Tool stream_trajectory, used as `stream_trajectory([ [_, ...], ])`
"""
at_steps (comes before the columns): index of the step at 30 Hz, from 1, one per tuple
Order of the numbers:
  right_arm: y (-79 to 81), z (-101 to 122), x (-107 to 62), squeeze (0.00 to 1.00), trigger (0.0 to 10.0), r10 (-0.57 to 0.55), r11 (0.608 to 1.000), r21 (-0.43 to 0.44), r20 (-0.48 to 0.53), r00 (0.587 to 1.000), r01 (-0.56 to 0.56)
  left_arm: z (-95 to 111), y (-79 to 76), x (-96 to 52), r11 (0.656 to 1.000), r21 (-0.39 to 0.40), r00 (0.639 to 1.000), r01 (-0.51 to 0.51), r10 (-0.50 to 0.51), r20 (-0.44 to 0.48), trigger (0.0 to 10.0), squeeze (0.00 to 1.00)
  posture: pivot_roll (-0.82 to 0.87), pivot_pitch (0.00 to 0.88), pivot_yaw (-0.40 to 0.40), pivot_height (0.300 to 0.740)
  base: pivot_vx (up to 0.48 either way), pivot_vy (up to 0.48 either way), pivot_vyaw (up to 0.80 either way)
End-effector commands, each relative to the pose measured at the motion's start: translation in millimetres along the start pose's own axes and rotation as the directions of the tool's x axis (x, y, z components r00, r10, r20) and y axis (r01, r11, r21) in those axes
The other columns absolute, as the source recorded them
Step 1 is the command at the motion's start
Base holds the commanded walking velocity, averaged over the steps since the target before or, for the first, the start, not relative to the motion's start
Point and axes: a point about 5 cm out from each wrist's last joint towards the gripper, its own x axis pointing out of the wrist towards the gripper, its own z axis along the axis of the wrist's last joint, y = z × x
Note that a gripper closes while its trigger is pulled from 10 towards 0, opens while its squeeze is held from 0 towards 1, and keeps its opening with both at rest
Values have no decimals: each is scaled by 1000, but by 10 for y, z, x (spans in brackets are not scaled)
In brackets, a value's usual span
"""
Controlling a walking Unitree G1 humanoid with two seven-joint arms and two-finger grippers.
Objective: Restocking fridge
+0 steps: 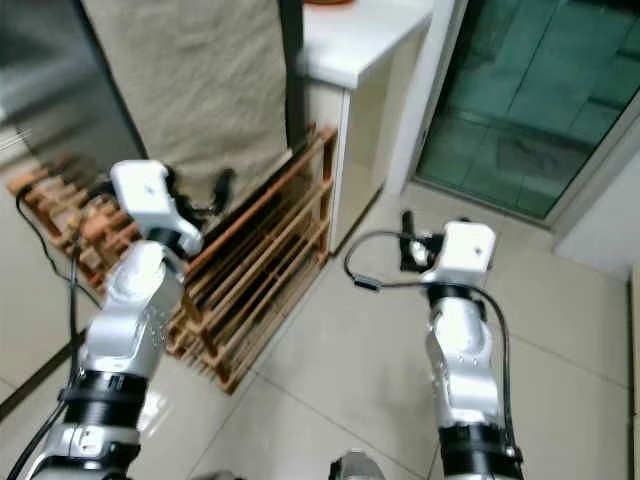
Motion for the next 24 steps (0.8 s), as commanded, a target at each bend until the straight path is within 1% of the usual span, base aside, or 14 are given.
stream_trajectory([
  [1,80,29,14,0,10000,22,1000,18,12,1000,-23,37,82,7,999,14,999,-36,36,3,10000,0,-107,0,13,740,0,0,0],
  [3,75,33,14,4,10000,18,1000,16,16,1000,-18,34,95,9,999,17,999,-49,49,0,10000,0,-107,0,13,740,0,0,-500],
  [6,75,28,14,4,10000,17,1000,15,13,1000,-17,26,94,7,999,2,999,-47,47,-3,10000,0,-107,0,13,740,0,0,0],
  [13,77,19,15,4,10000,19,1000,17,7,1000,-19,18,95,9,999,18,999,-45,45,-8,10000,0,-107,0,13,740,0,0,0],
  [24,88,17,12,0,10000,30,999,16,2,1000,-30,20,97,8,999,20,999,-44,45,-6,10000,0,-109,0,12,740,0,0,-800],
])
